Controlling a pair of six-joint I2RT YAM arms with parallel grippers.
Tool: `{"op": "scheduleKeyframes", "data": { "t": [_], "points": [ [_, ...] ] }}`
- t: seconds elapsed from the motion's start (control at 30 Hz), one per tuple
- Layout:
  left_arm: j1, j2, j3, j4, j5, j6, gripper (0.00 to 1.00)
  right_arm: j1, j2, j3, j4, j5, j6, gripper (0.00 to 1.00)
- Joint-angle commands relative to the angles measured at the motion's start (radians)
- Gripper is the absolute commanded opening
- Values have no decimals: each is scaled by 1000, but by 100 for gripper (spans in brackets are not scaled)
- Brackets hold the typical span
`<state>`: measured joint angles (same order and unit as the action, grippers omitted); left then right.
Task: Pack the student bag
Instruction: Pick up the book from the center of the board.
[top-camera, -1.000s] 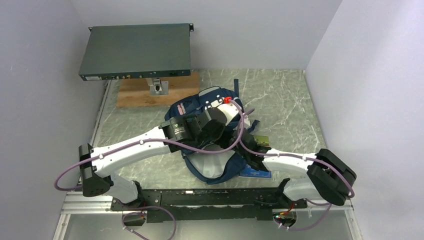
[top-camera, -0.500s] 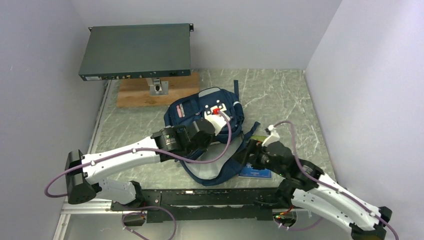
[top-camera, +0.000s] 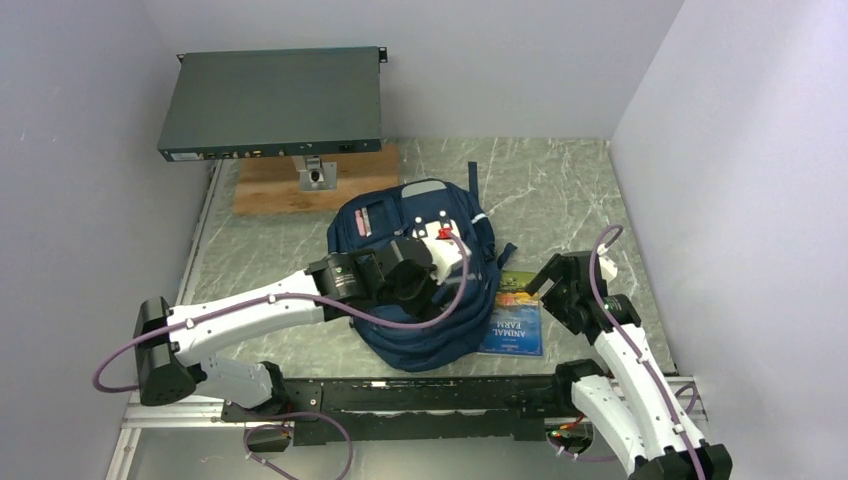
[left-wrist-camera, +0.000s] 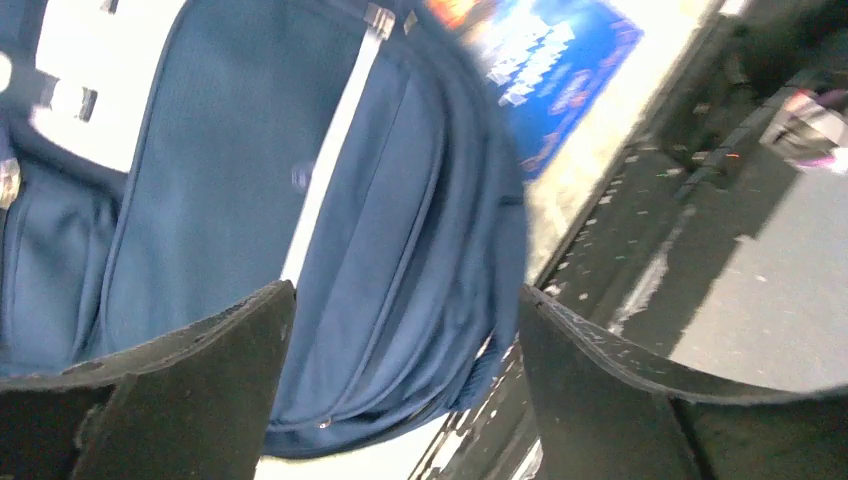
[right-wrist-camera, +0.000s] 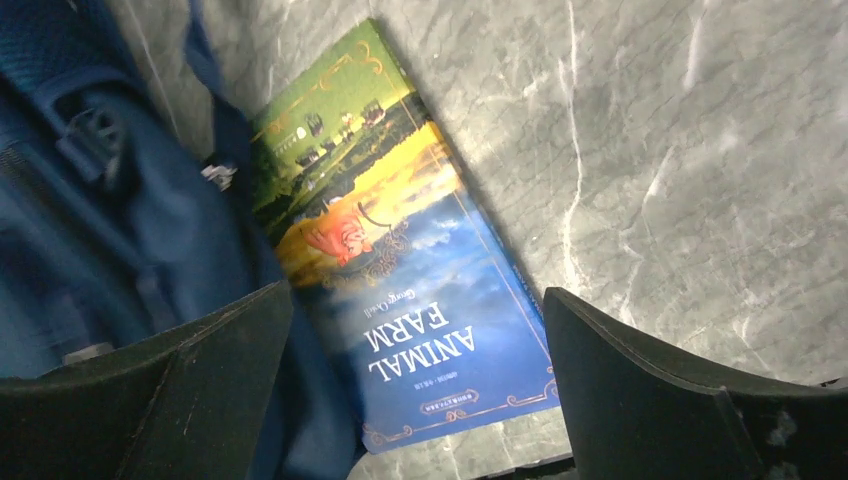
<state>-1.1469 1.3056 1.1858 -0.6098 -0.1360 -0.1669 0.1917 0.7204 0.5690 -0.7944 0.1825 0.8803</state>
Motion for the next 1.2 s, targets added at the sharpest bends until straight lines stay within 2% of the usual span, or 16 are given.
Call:
{"op": "scheduleKeyframes", "data": {
  "t": [0.0, 0.07, 0.17, 0.2, 0.27, 0.33, 0.5, 0.63, 0.67, 0.77, 0.87, 1.0, 1.17],
  "points": [
    [-101, 103, 148, 128, 171, -24, 91, -38, -25, -19, 30, -119, -57, 97],
    [-131, 194, 198, 160, 208, -32, 92, -38, -29, -14, 7, -84, -36, 97],
    [-139, 310, 181, 294, 263, -40, 88, -40, -34, -7, -17, -33, 6, 94],
    [-138, 350, 175, 340, 262, -40, 83, -39, -37, -20, -9, -23, 24, 92],
    [-140, 432, 186, 394, 245, -32, 63, -40, -37, -52, 22, -8, 76, 91],
    [-140, 505, 213, 416, 211, -19, 49, -47, -35, -107, 58, -3, 111, 90],
    [-145, 607, 187, 506, 91, 3, 36, -53, -100, -222, 108, -15, 132, 84],
    [-145, 660, 141, 483, 0, -52, 20, -54, -137, -271, 141, -88, 107, 81],
    [-145, 666, 121, 490, -14, -68, 14, -54, -135, -282, 154, -112, 101, 81],
    [-145, 675, 41, 540, -19, -109, 10, -54, -109, -319, 212, -198, 85, 81],
    [-146, 689, 2, 560, -2, -132, 1, -54, -82, -340, 279, -283, 56, 80],
    [-146, 703, -41, 593, -1, -144, 0, -54, -99, -332, 332, -403, 18, 74],
    [-146, 722, -81, 642, -19, -161, 0, -54, -155, -327, 383, -618, 40, 50]
  ]
}}
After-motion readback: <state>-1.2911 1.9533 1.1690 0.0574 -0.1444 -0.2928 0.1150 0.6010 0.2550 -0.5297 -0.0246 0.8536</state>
